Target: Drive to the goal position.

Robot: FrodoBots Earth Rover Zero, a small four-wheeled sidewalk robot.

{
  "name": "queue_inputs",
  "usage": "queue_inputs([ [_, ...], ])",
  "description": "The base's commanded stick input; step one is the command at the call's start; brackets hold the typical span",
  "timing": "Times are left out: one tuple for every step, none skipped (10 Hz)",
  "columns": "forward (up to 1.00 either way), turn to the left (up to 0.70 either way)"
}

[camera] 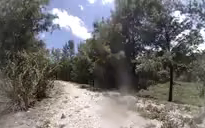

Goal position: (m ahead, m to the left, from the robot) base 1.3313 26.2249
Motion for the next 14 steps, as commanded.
queue_inputs([
  [0.85, 0.26],
  [0.85, 0.34],
  [0.85, 0.34],
  [0.85, 0.34],
  [0.85, 0.34],
  [0.85, 0.34],
  [0.85, 0.34],
  [0.85, 0.34],
  [0.85, 0.00],
  [0.85, 0.00],
  [0.85, 0.00],
  [0.85, 0.00],
  [0.85, 0.00],
  [0.85, 0.00],
])
